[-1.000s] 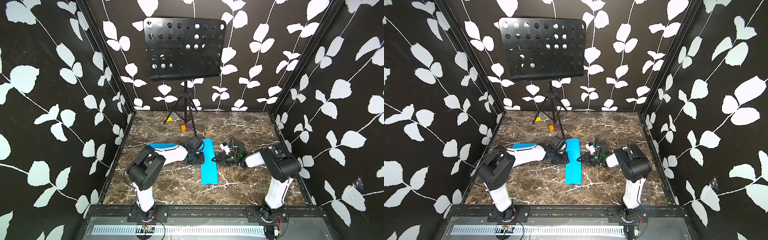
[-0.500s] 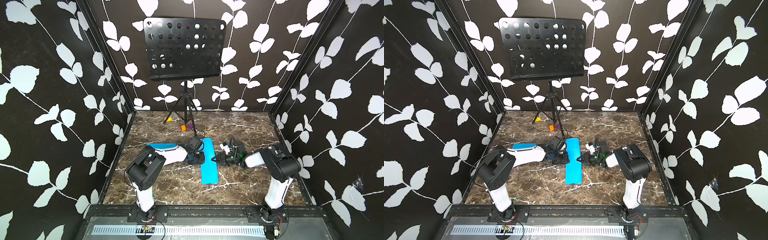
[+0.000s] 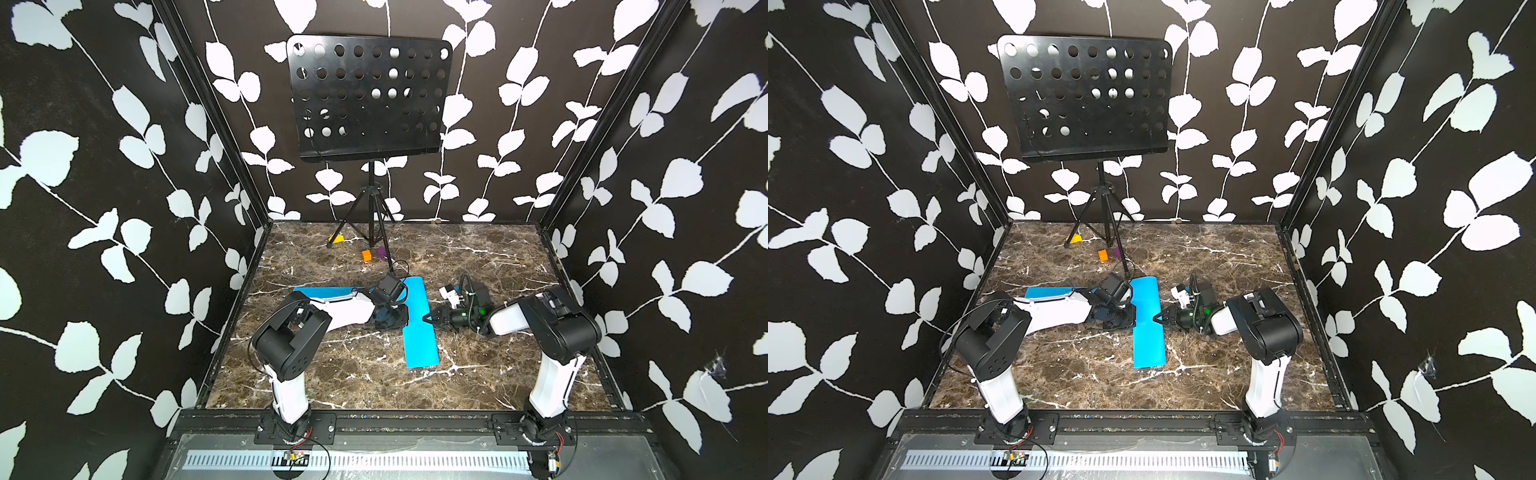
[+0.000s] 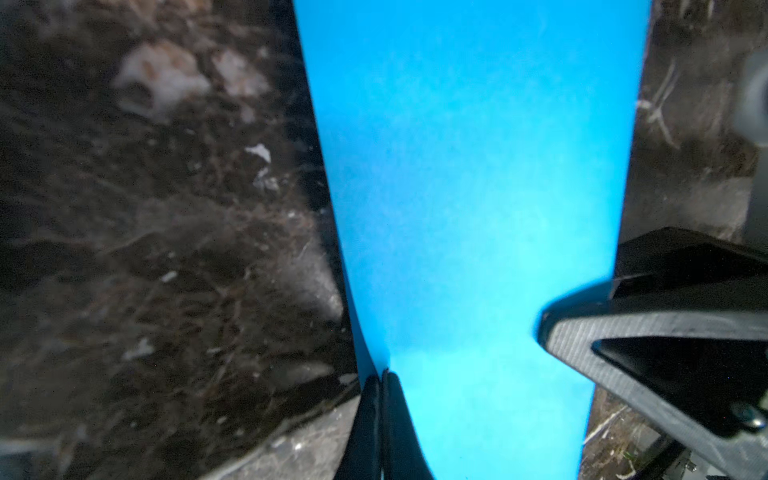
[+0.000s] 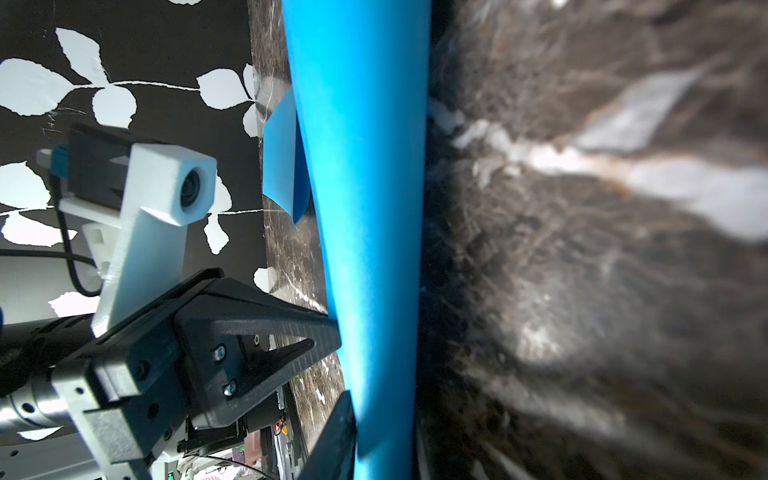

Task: Fold the rectangular paper in half along the long edge
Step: Fold the paper at the center of the board.

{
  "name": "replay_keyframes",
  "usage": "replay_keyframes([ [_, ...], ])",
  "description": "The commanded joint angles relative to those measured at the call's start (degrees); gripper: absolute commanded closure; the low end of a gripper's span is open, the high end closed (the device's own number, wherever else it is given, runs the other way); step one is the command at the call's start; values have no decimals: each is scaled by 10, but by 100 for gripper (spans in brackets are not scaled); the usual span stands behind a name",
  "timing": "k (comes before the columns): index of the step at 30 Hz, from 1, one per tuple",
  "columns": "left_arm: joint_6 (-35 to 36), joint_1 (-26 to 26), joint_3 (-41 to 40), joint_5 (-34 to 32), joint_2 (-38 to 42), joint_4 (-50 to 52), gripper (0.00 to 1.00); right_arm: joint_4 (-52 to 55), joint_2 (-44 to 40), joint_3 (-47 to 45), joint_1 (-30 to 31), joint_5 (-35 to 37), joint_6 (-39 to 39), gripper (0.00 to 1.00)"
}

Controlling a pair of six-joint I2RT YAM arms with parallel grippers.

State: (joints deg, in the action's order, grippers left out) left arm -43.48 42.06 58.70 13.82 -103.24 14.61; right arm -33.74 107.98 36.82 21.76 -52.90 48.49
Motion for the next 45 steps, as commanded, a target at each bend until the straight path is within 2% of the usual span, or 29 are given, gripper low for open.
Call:
replay_keyframes([
  [1,3,-1,-14,-12,33,15,100,0,14,2,5,22,2,75],
  [12,7,-7,-24,-24,36,22,100,4,13,2,4,21,-1,76],
  [31,28,-8,13,-4,3,24,100,5,11,5,5,15,2,76],
  [37,24,-8,5,-5,-3,19,100,13,6,10,5,13,-1,72],
  [41,26,-8,10,-5,-6,20,100,22,0,11,5,14,-6,65],
  [45,27,-8,14,-5,-9,20,100,26,-1,11,4,15,-9,64],
])
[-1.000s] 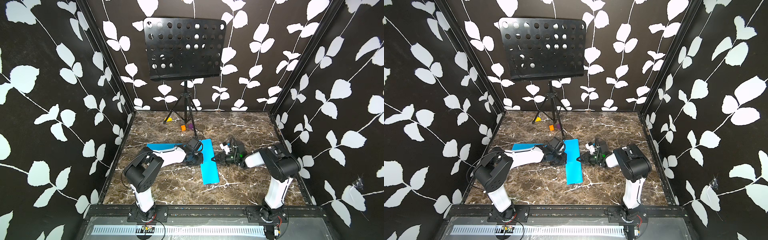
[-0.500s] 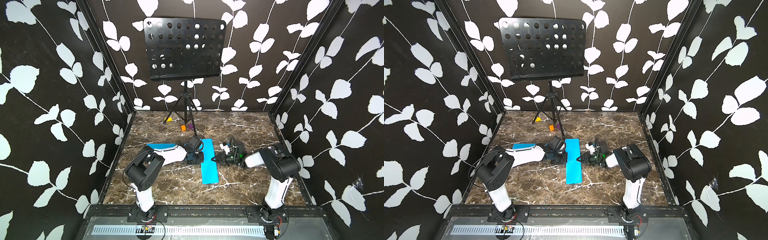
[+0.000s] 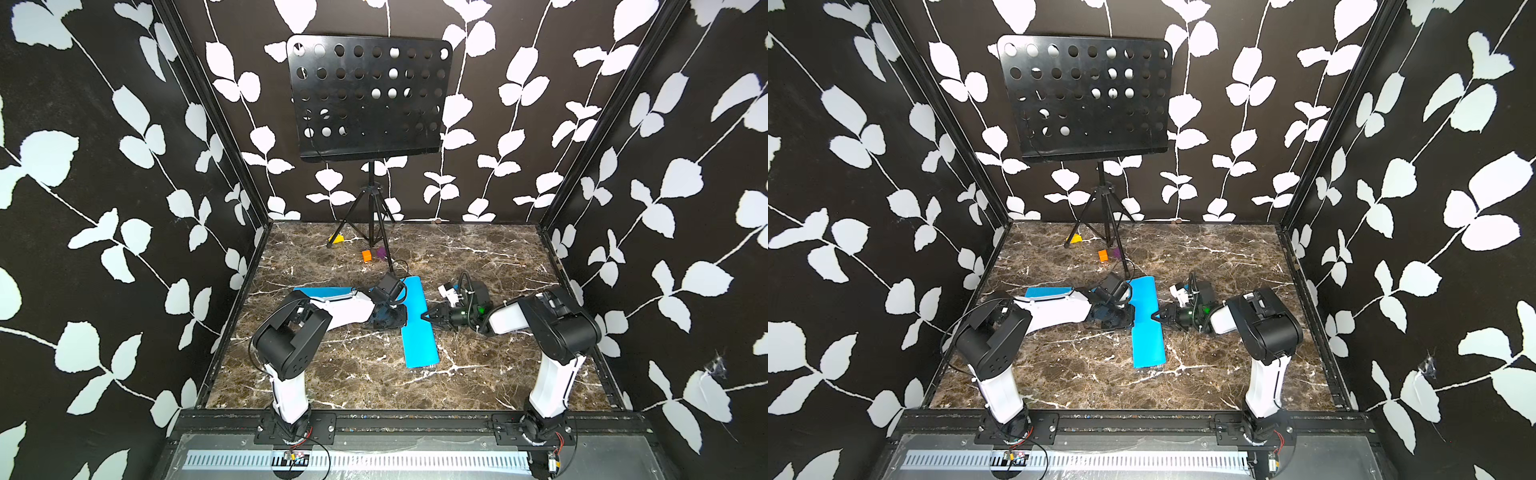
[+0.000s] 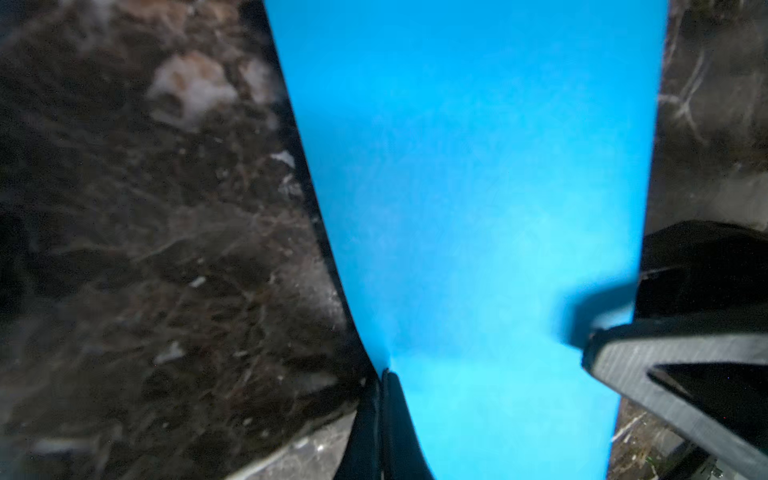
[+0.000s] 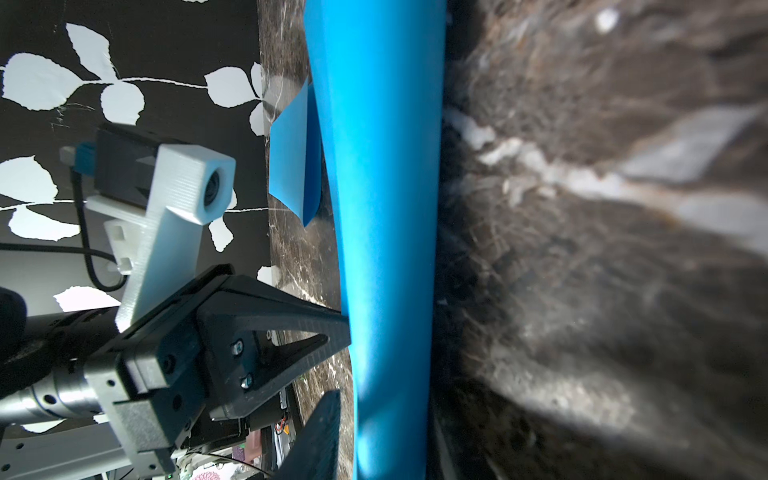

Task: Fold the rectangular paper in half along the long edge
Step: Fold the paper at the center of the board.

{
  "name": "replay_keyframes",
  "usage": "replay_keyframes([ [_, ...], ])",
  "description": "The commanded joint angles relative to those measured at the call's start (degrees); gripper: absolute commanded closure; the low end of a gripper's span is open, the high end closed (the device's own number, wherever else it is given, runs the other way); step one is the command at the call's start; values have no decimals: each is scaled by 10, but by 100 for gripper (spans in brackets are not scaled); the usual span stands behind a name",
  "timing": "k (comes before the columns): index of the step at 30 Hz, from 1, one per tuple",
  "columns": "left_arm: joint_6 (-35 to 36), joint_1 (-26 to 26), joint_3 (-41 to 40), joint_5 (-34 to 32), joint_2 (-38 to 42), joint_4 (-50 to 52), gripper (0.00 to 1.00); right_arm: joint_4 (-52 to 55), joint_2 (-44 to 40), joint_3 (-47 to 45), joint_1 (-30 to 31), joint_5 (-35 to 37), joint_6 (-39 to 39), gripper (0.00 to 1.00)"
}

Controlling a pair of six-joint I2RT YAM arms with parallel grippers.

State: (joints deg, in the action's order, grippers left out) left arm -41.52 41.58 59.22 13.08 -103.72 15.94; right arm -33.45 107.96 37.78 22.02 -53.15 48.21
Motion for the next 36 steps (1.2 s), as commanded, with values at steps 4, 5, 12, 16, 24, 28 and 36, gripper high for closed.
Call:
replay_keyframes([
  [4,6,-4,9,5,-7,5,100,22,4,-1,2,17,-7,60],
  [5,5,-3,9,6,-8,4,100,22,5,-2,2,16,-7,60],
  [12,5,-4,10,6,-10,3,100,27,-3,-6,1,20,-10,52],
  [16,5,-5,8,7,-11,3,100,77,-24,-5,-2,44,-38,47],
  [24,4,-5,9,7,-15,1,100,113,-31,2,-3,54,-57,63],
  [28,3,-5,10,13,-17,-4,100,103,-23,1,-3,53,-50,66],
  [36,2,-5,6,11,-17,-3,100,97,-17,-1,-3,54,-43,81],
])
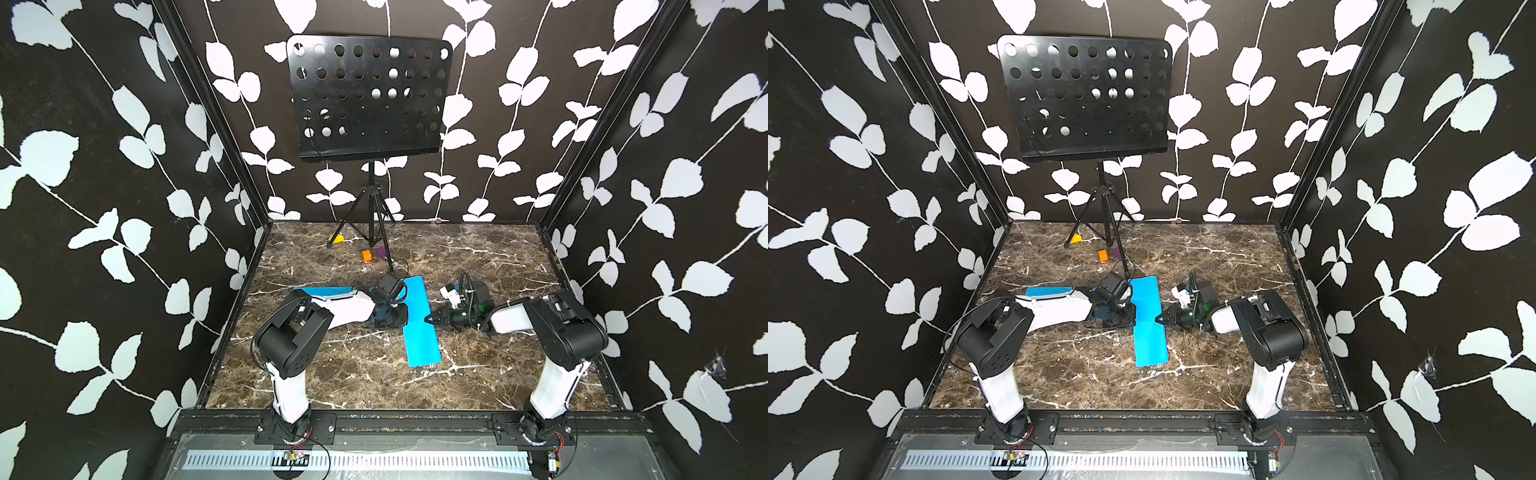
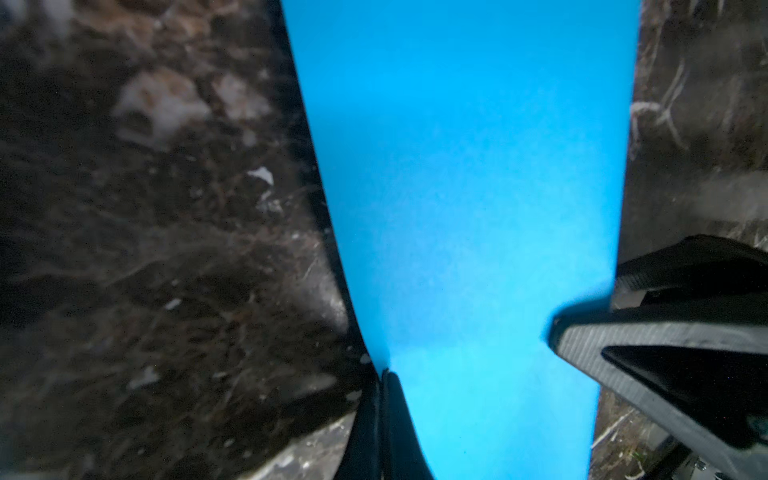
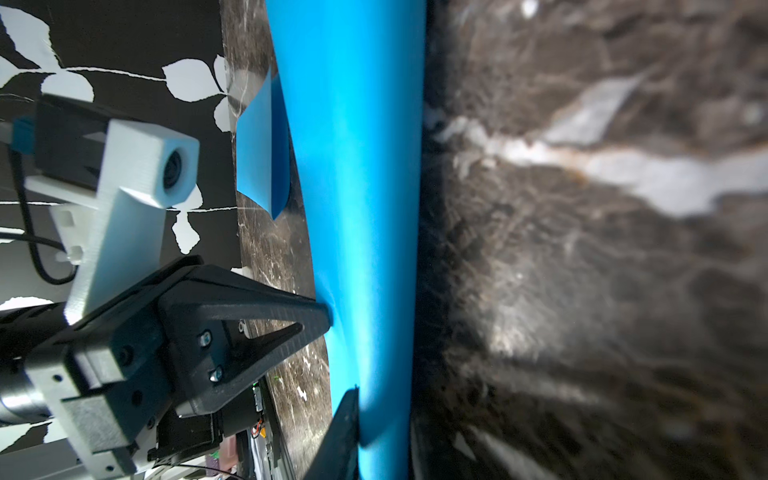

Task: Fold the rectangular paper in half along the long edge
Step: Fold the paper at the center of the board.

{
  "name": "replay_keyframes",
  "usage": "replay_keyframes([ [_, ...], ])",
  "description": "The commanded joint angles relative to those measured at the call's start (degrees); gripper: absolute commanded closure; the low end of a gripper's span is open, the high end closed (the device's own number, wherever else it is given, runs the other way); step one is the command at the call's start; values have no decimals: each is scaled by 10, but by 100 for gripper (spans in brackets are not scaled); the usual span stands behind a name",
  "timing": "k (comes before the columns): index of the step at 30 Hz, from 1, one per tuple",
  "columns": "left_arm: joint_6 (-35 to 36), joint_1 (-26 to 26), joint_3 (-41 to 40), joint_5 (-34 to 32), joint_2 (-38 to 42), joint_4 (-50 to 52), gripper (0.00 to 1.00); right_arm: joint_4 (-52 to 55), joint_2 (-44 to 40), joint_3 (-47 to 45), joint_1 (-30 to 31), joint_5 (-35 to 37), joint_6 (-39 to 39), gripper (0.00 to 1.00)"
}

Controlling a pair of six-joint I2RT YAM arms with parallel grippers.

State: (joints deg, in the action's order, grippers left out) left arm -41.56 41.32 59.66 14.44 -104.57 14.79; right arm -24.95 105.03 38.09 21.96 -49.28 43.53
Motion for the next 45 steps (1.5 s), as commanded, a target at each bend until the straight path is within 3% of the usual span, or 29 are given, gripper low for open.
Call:
replay_keyframes([
  [1,3,-2,1,-3,-8,9,100,11,12,-4,-2,16,5,82],
  [11,3,-3,-8,-19,21,22,69,1,22,-6,-3,16,11,83],
  [24,12,-5,-17,-51,70,54,50,-7,29,-2,-3,11,16,84],
  [26,15,-5,-12,-47,76,52,54,-6,29,-3,-3,10,16,84],
  [30,10,-2,-4,5,74,8,85,-6,30,-4,-4,10,15,84],
  [33,3,-1,6,40,56,-24,95,-6,29,-4,-4,11,15,84],
  [36,-1,1,17,51,29,-36,100,-5,28,-4,-4,10,16,83],
  [45,2,1,19,55,-29,-39,100,-5,23,-2,-4,9,18,81],
])
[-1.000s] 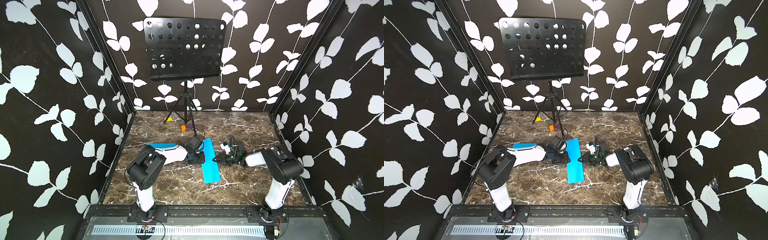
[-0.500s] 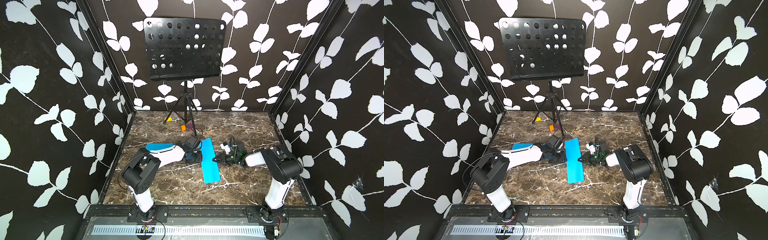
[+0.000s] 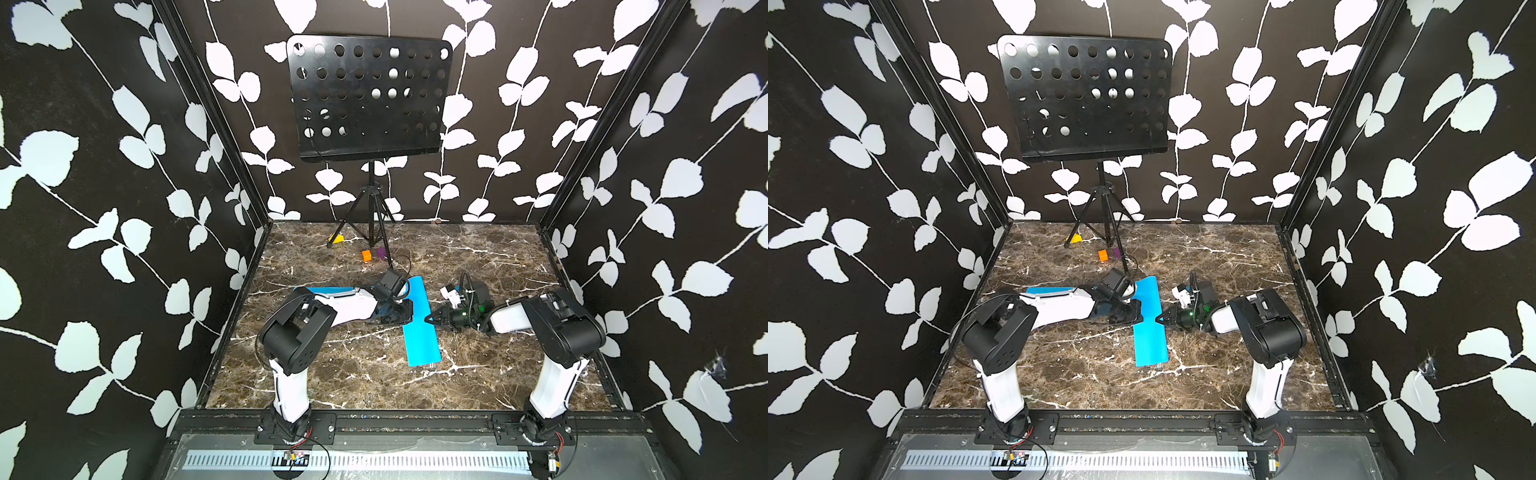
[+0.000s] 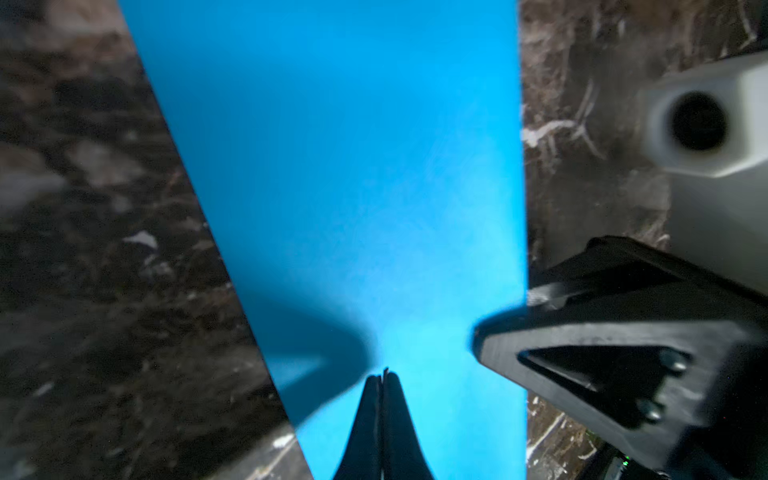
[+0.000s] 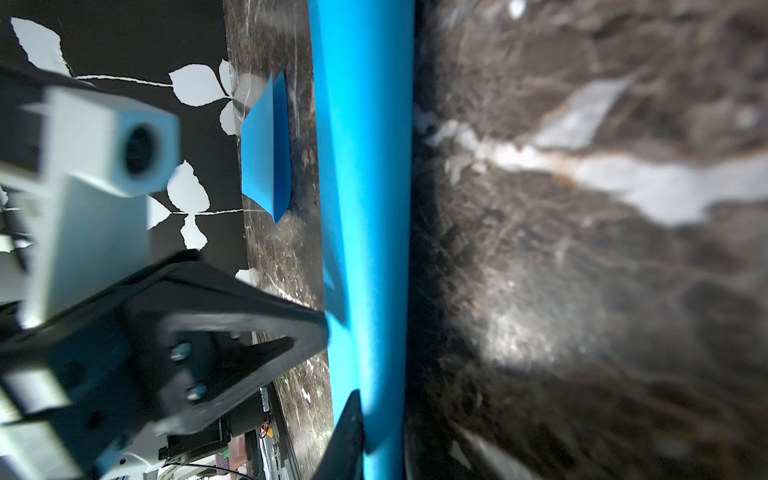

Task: Fold the rectangular paper in half along the long edge
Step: Fold the paper at the center of the board.

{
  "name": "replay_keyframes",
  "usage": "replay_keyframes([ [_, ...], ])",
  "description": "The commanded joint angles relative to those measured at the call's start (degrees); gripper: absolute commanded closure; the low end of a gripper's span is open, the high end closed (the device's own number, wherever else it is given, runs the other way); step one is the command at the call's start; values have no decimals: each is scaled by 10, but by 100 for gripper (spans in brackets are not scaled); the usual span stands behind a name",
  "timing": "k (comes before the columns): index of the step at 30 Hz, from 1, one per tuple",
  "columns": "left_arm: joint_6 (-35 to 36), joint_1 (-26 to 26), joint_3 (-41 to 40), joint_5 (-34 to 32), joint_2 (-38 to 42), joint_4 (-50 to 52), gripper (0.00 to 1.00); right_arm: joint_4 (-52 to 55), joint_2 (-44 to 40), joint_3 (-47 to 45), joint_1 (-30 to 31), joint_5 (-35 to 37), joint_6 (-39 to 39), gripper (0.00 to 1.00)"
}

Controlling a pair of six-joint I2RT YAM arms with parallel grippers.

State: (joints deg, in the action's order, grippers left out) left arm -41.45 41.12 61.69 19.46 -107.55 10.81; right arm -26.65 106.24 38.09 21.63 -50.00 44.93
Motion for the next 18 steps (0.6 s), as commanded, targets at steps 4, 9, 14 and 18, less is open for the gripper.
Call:
replay_keyframes([
  [4,5,3,-16,-5,-8,15,100,22,3,-2,0,18,-2,71],
  [9,11,3,-28,-17,-13,34,100,40,-3,6,-3,23,-11,67],
  [14,15,3,-34,-25,-16,43,100,58,-8,10,-7,28,-22,66],
  [18,15,3,-34,-27,-20,44,100,63,-9,10,-9,28,-26,84],
])
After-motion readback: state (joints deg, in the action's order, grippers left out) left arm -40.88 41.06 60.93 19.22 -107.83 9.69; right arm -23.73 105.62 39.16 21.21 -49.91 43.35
